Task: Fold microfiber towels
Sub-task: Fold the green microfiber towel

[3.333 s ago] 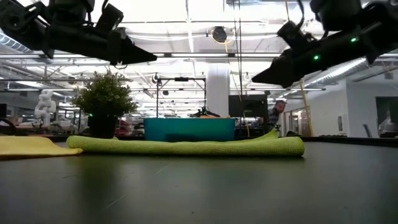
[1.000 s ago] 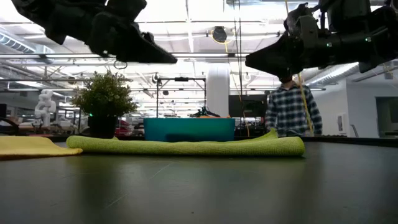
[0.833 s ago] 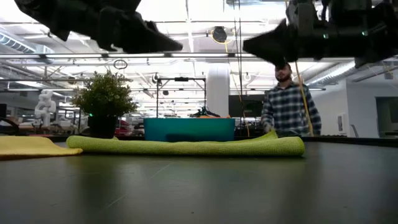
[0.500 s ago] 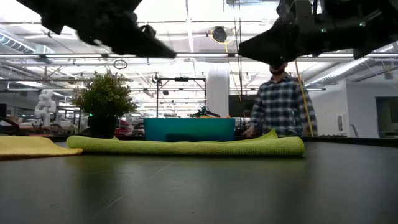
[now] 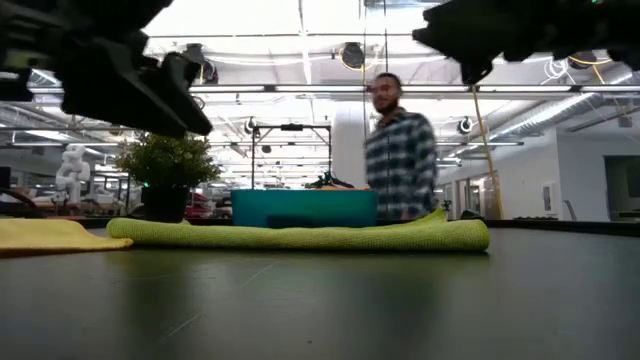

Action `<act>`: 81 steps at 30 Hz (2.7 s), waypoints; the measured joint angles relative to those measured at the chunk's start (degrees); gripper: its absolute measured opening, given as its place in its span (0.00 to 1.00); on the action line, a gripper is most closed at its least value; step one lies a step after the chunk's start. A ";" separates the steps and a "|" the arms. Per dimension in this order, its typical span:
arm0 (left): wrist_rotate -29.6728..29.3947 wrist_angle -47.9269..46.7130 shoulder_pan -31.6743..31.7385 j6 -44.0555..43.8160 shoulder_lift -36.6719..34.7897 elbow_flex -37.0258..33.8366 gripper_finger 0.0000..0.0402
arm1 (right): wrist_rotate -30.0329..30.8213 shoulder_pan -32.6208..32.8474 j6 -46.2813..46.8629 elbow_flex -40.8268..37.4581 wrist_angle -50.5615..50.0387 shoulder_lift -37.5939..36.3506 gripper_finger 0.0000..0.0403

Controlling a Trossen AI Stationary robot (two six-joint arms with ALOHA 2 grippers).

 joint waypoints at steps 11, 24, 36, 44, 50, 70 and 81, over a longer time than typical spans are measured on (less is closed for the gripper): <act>-7.88 -1.41 -4.16 -2.05 0.00 -0.06 0.42 | 9.61 4.93 3.30 6.38 -18.32 0.88 0.33; -0.57 -8.57 -5.08 -11.52 0.79 -0.95 0.42 | 10.32 2.18 9.45 27.33 -45.49 16.75 0.33; -0.47 -0.36 -2.27 -7.36 12.72 1.86 0.42 | 8.48 1.29 18.48 29.20 -54.50 18.80 0.33; 1.60 -4.37 0.50 0.75 22.42 12.69 0.42 | 8.90 1.55 25.46 29.18 -60.93 18.79 0.33; 0.67 -20.08 0.42 -7.05 21.28 16.32 0.42 | 6.63 0.36 29.17 29.15 -62.80 20.93 0.33; -7.26 -32.94 -5.54 -17.77 14.82 16.34 0.42 | 3.85 -3.28 33.67 29.33 -69.01 27.74 0.33; -7.38 -33.10 -6.00 -17.31 14.71 16.32 0.42 | 9.96 -9.88 31.15 28.87 -77.43 22.90 0.33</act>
